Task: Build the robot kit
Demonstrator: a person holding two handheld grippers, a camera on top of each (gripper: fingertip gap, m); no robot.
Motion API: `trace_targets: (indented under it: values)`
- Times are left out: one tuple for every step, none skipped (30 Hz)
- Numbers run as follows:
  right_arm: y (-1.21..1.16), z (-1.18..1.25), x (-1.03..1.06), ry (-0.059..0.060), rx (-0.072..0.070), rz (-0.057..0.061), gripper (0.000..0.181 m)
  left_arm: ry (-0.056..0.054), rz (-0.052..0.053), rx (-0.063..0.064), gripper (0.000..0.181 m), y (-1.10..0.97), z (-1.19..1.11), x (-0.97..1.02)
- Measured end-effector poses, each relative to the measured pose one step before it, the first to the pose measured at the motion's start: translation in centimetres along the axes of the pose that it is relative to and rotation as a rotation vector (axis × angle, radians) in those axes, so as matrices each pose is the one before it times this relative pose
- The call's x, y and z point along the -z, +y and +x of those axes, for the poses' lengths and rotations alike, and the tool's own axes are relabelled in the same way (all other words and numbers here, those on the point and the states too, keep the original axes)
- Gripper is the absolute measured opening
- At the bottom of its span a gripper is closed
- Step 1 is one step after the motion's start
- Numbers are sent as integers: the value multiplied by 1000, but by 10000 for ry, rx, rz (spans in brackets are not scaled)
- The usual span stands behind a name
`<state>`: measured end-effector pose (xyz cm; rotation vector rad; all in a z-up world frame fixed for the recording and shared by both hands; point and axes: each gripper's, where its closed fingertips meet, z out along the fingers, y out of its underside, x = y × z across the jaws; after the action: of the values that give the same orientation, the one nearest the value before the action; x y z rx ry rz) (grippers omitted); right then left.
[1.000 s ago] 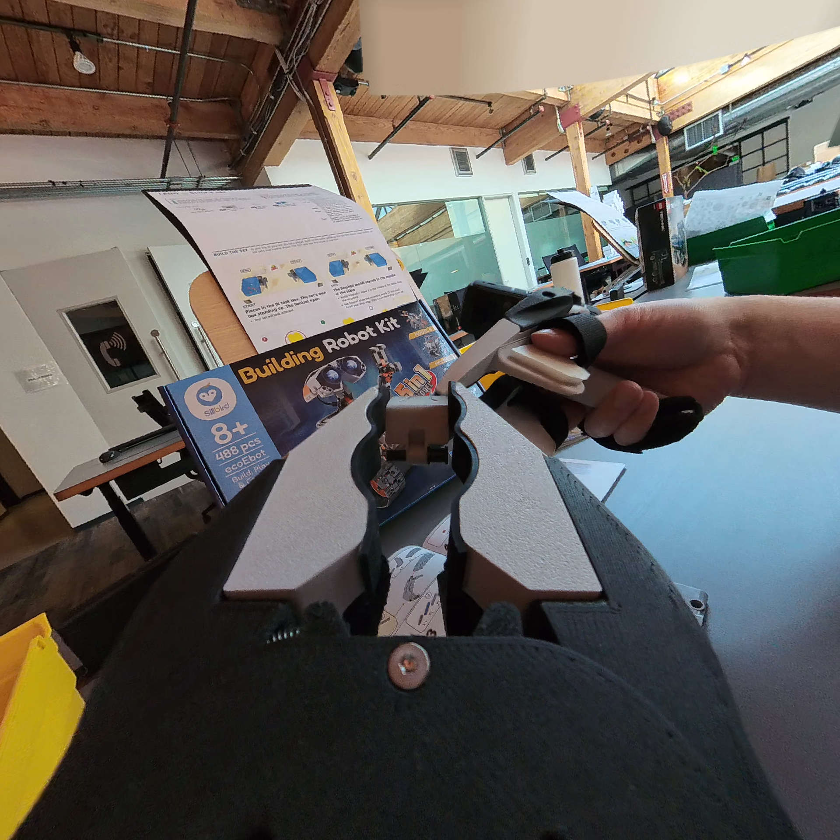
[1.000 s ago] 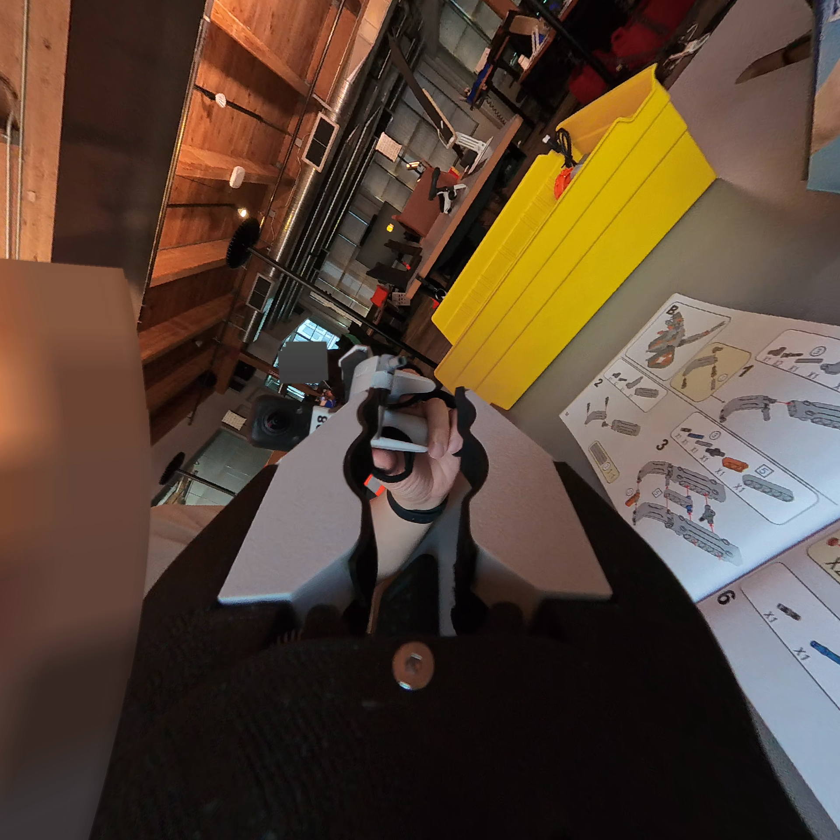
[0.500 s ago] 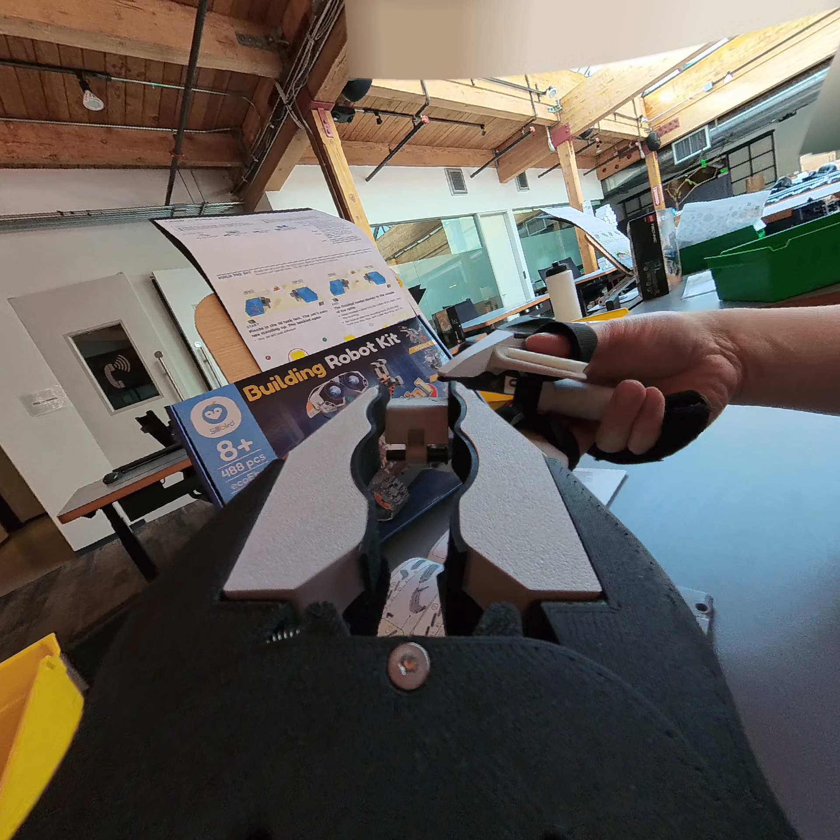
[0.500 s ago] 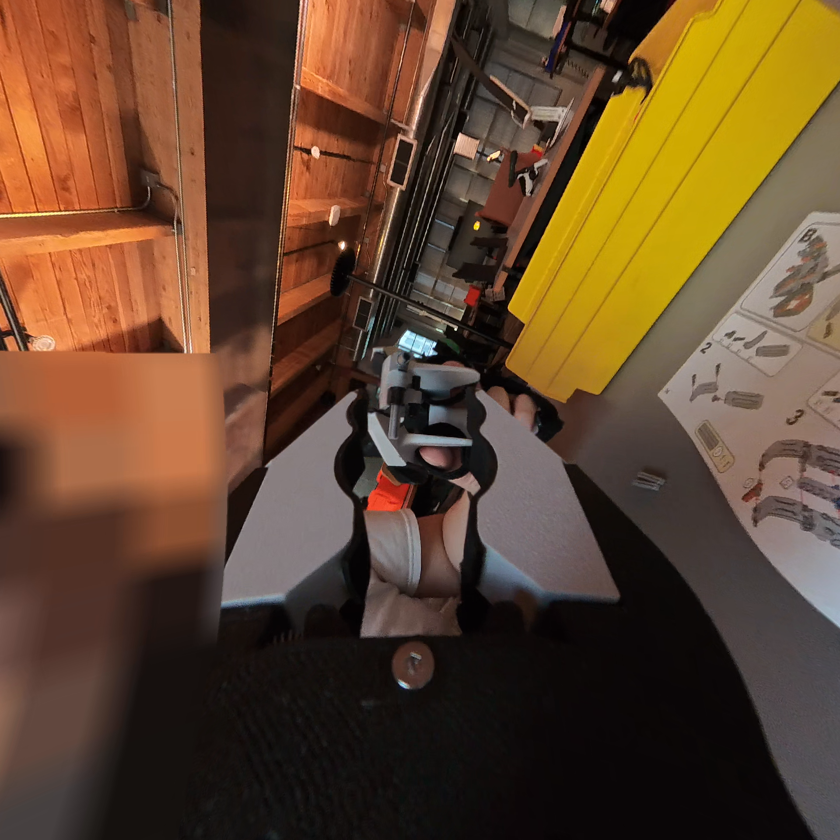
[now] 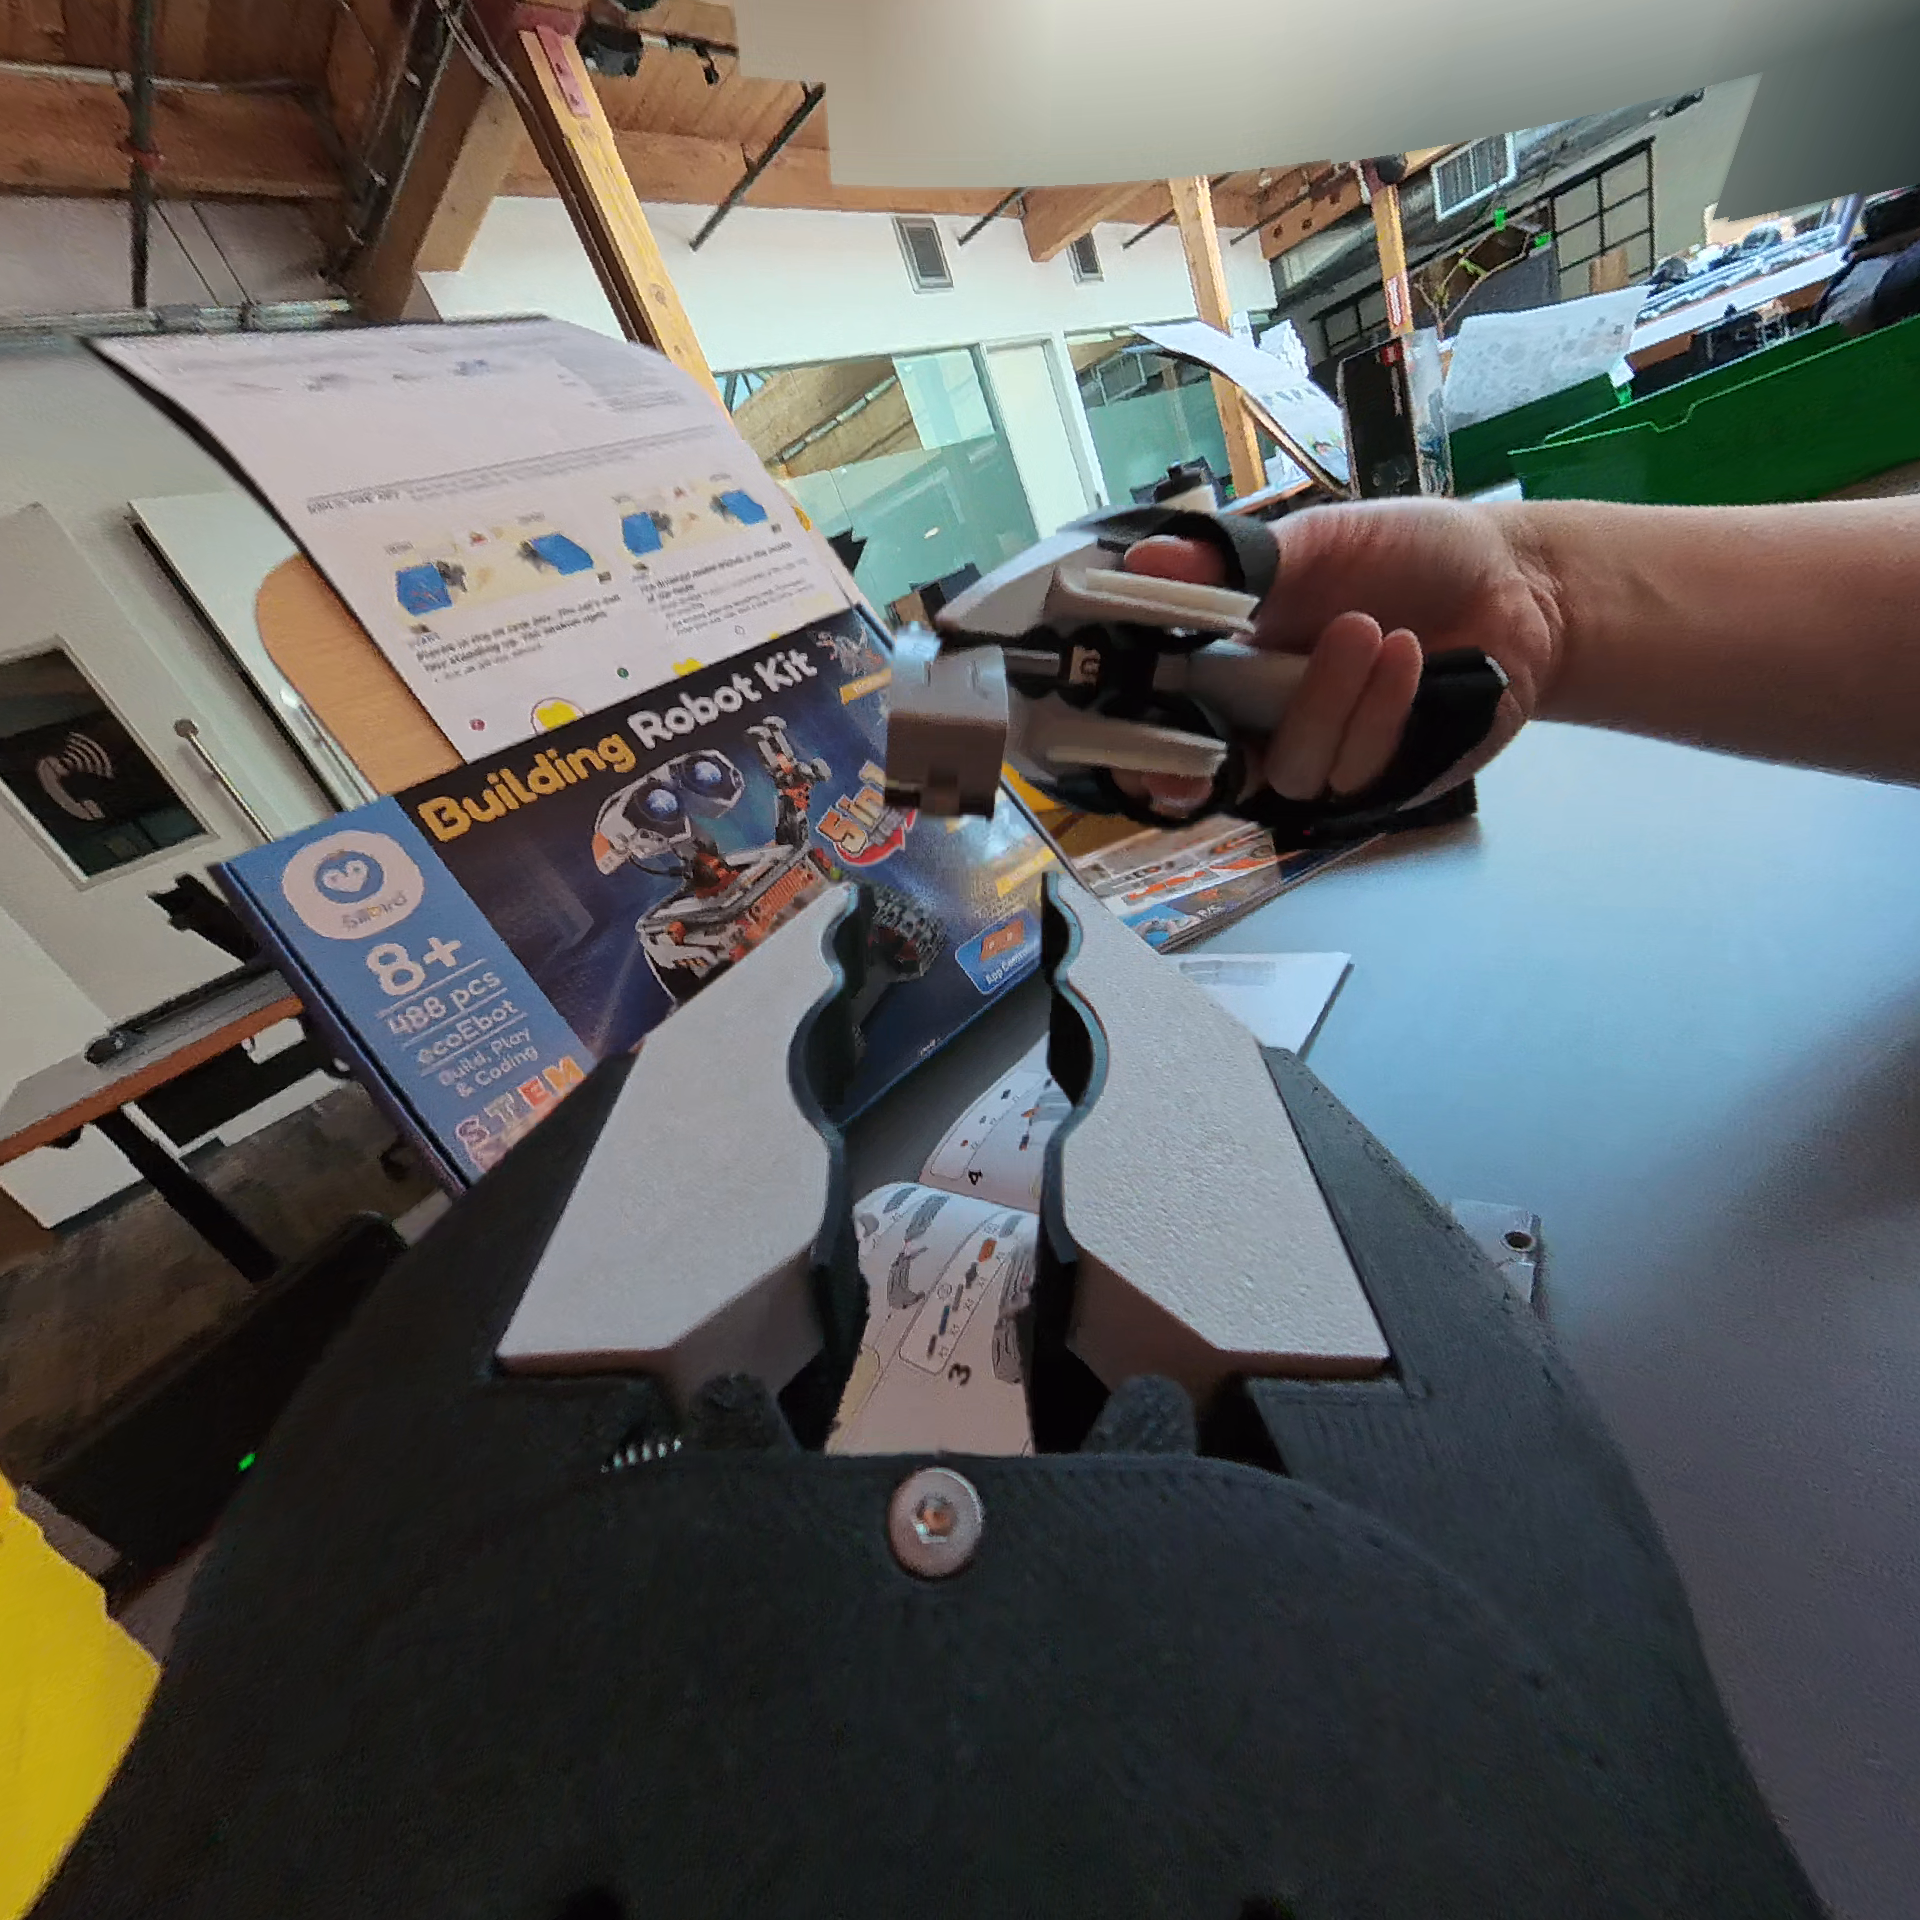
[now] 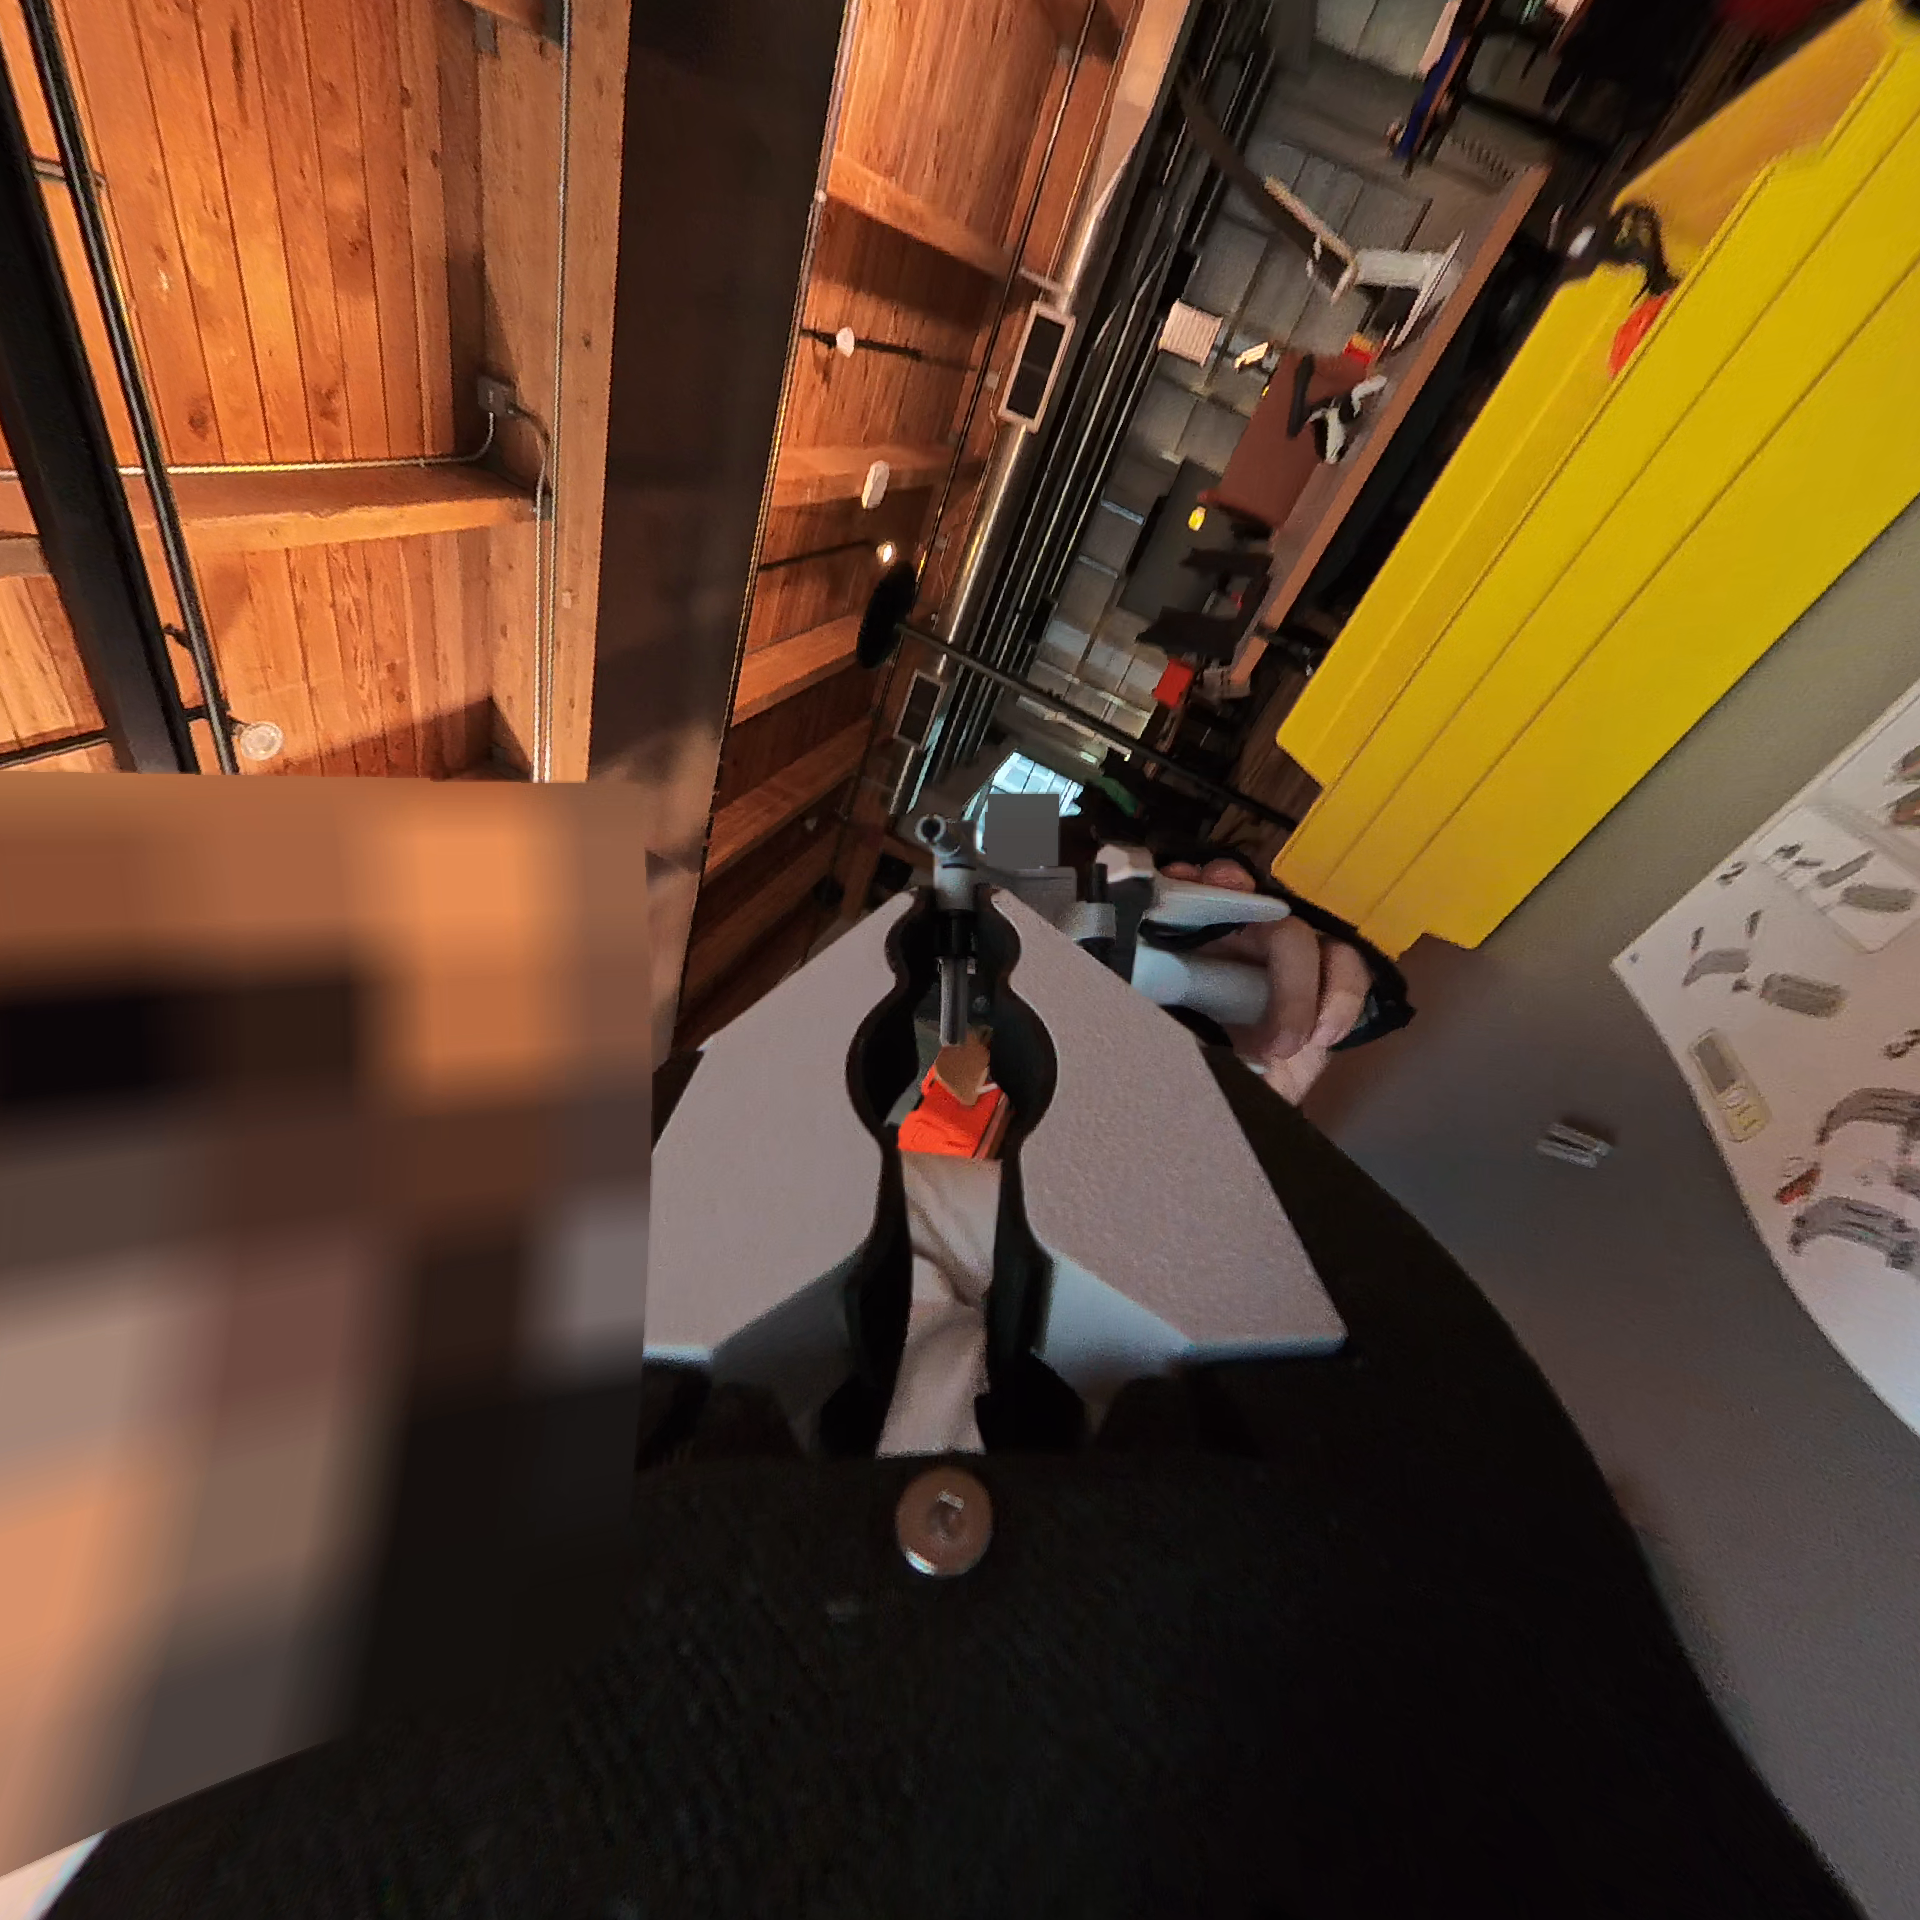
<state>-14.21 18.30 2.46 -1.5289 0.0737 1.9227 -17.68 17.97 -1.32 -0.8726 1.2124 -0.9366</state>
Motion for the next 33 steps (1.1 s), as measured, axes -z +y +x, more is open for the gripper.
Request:
trace_targets:
  values:
    - [-679,-239,642,120,186,215,4,-17,-127,273,33,149,-302,49]
    - [-592,-241,567,115,203,161,4,44,-12,304,33,30,-179,56]
    - [-512,-238,504,111,193,121,5,45,48,325,34,-5,-134,26]
    - [-427,-225,436,83,147,95,5,18,52,318,33,-4,-129,1]
    - [-340,-252,374,30,97,64,5,45,17,219,32,64,-39,-30]
    - [-265,-268,314,-25,43,42,5,62,-68,75,31,195,34,-47]
    - [-234,-241,286,-42,1,35,5,110,-188,-68,30,384,151,-79]
    - [-247,-186,258,-34,-11,56,5,122,-364,-191,29,614,191,-118]
    - [-232,-87,240,6,-16,79,5,70,-416,-235,30,667,135,-133]
    - [-226,-6,220,28,-2,76,4,65,-304,-185,30,513,149,-122]
    - [-163,56,183,27,-25,49,4,125,-210,-2,28,392,223,-148]
    - [-121,83,159,11,-46,29,4,168,-256,291,23,505,208,-221]
    - [-70,162,127,23,-65,6,5,306,-388,556,22,749,302,-300]
    - [-14,262,98,57,-88,-24,5,445,-380,608,27,727,441,-310]
    - [30,337,78,64,-104,-35,5,293,-256,452,26,526,196,-242]
    - [64,400,60,82,-127,-58,5,74,-154,235,25,401,-80,-156]
    - [104,434,36,76,-132,-73,4,-67,-167,31,23,423,-230,-65]
    - [91,438,10,55,-123,-51,5,-150,-190,-101,21,401,-281,-33]
    - [85,447,-14,53,-121,-40,4,-110,-179,-118,21,328,-178,-37]
    - [76,463,-29,58,-107,-34,4,-5,-134,-65,21,188,12,-43]
    - [63,420,-43,39,-101,-10,5,13,-49,1,22,27,53,-30]
    - [31,389,-56,24,-104,20,5,10,41,33,23,-107,62,-7]
    - [52,382,-107,11,-100,34,4,-15,87,35,24,-175,10,15]
    - [147,424,-193,18,-121,-1,4,-62,112,28,25,-223,-61,31]
    - [267,436,-279,8,-130,-56,4,-124,170,25,28,-305,-148,43]
    - [355,414,-346,6,-132,-95,4,-122,210,-12,30,-383,-133,88]
    - [364,392,-388,4,-111,-99,4,-110,188,-83,31,-346,-127,129]
    - [368,390,-386,30,-89,-101,4,-138,120,-120,31,-260,-187,156]
    - [406,354,-360,40,-74,-143,4,-137,1,-128,31,-81,-222,135]
    - [356,258,-279,23,-42,-144,4,-91,-151,-123,31,154,-201,97]
    - [165,207,-176,33,-5,-50,4,-102,-248,-119,31,308,-239,84]
    - [-12,172,-76,48,13,39,4,-116,-188,-109,31,257,-268,95]
    - [-95,130,29,38,15,70,3,-111,-110,-70,30,155,-266,87]
